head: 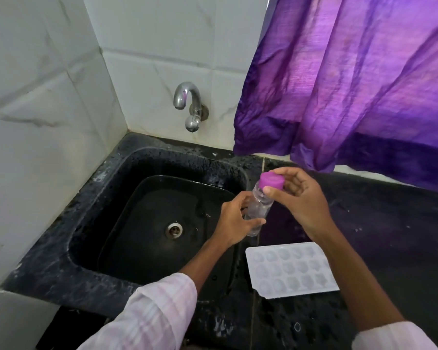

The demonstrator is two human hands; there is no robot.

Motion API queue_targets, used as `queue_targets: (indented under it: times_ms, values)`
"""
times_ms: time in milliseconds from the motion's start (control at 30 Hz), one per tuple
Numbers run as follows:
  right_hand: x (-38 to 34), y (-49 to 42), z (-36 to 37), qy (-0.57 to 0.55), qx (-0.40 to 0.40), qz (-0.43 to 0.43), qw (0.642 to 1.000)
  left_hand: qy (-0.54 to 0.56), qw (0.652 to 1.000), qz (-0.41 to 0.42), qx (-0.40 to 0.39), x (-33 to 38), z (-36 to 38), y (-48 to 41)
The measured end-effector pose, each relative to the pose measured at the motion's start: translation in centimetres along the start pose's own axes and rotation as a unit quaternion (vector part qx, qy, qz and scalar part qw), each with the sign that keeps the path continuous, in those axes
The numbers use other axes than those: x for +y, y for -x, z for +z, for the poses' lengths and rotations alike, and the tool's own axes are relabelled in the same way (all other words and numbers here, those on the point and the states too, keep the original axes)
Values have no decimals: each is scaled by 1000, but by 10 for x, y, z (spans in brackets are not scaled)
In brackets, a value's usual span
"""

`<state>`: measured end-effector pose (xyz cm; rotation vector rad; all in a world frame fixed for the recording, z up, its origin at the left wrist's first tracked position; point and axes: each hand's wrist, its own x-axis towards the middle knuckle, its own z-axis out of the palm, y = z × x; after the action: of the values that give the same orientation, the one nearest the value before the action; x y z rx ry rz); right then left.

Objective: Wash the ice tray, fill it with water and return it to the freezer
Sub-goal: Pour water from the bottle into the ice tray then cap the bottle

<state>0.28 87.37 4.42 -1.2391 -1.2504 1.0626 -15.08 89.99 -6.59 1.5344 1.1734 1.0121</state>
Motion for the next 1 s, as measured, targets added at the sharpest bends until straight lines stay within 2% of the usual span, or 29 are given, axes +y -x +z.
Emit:
queue_targets:
  times_ms: [400, 633, 733, 1000]
  values:
    - [26, -8, -11, 114, -63, -25, 991, -35, 998, 6, -43, -8, 3, -9]
    - [35, -4, -5, 212, -18, -110, 971, -39, 997, 15, -58, -9, 1, -7]
    - [40, -1, 1, 210, -7, -125, 970, -48, 997, 23, -63, -10, 1, -6]
    - [32, -7, -7, 224, -77, -103, 966, -27, 997, 29, -73, -9, 1, -1]
